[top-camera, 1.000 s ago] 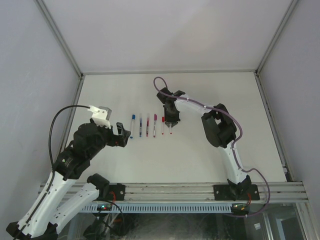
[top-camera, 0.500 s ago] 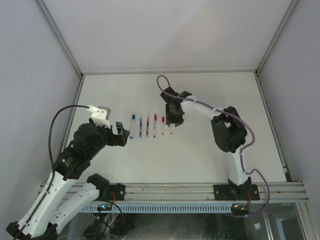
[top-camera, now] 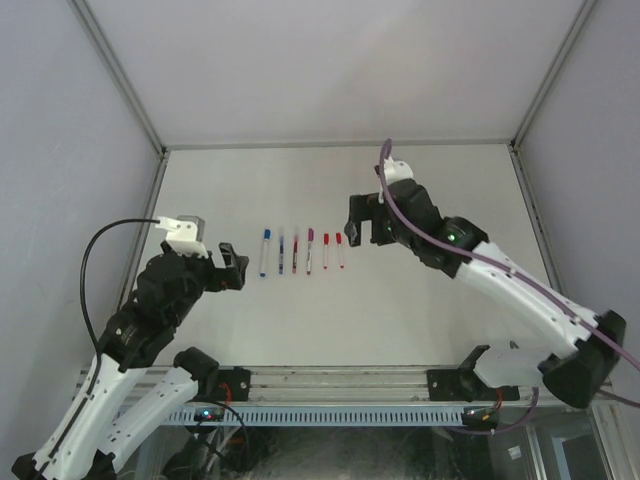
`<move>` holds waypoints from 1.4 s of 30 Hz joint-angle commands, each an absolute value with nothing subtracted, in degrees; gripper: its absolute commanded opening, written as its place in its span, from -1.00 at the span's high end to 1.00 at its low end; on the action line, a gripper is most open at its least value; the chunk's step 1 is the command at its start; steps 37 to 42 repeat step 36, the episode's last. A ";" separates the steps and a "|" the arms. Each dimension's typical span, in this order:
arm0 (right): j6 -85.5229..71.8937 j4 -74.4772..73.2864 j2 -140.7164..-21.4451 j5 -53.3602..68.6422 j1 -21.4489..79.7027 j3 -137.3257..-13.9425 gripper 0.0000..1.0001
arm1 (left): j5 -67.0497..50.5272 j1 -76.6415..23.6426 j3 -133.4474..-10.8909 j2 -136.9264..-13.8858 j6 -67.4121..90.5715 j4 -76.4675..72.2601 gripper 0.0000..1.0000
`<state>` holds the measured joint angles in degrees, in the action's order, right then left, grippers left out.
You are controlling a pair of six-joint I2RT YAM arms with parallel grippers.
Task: Insert the pens into the pen caps
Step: Reset both arms
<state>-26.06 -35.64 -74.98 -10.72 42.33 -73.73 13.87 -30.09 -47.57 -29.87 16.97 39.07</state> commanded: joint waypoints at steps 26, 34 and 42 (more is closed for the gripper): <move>-22.80 -33.45 -7.97 -39.09 47.04 -38.38 -1.00 | 28.69 -29.65 -47.89 -19.59 18.72 44.02 -1.00; -22.09 -34.10 -6.46 -38.81 47.11 -37.97 -1.00 | 29.20 -29.72 -47.74 -19.21 18.52 44.19 -1.00; -21.38 -34.35 -6.65 -39.30 47.10 -37.88 -1.00 | 28.74 -29.70 -47.76 -18.89 18.54 44.16 -1.00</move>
